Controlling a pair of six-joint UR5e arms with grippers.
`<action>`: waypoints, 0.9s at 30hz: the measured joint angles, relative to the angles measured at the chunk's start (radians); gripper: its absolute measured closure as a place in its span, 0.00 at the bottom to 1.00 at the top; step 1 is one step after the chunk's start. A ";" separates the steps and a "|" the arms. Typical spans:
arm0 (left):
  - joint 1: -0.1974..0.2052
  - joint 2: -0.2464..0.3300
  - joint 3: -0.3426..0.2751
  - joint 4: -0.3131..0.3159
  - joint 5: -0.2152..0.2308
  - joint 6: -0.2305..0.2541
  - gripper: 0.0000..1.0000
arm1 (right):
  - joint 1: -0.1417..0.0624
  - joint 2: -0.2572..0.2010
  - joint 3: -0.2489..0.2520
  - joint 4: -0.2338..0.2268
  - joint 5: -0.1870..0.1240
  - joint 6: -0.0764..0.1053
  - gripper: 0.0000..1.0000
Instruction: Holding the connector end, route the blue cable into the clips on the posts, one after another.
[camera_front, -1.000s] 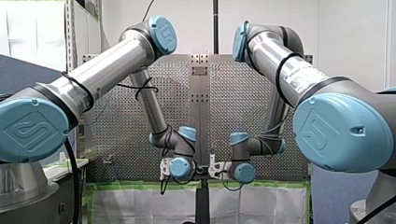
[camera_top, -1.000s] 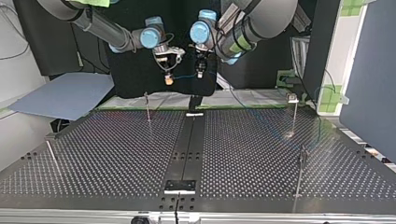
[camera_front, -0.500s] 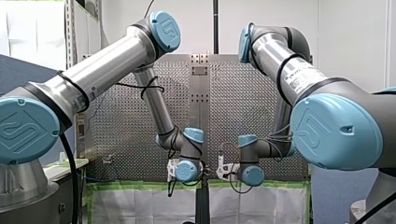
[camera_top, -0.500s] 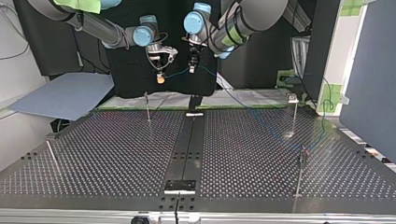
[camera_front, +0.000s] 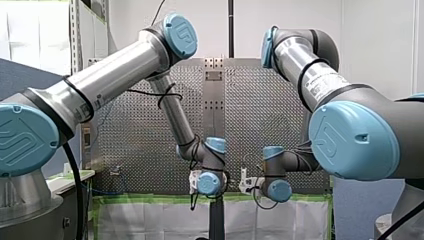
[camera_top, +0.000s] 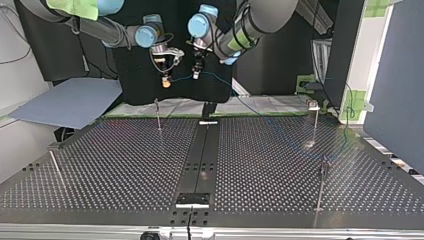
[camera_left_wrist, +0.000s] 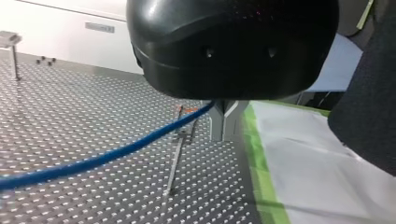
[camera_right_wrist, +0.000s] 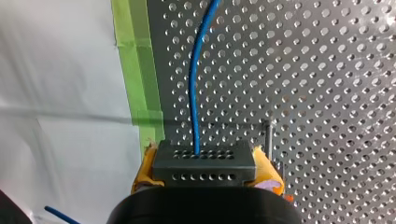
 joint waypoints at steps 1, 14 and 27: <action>-0.002 -0.009 0.010 -0.004 0.000 0.000 1.00 | -0.004 0.000 0.004 -0.005 -0.001 0.000 1.00; -0.018 -0.048 0.097 -0.011 -0.001 -0.001 1.00 | -0.124 -0.009 0.076 -0.093 -0.090 -0.006 1.00; -0.030 -0.086 0.156 -0.036 0.002 0.000 1.00 | -0.196 -0.010 0.033 -0.061 -0.135 -0.051 1.00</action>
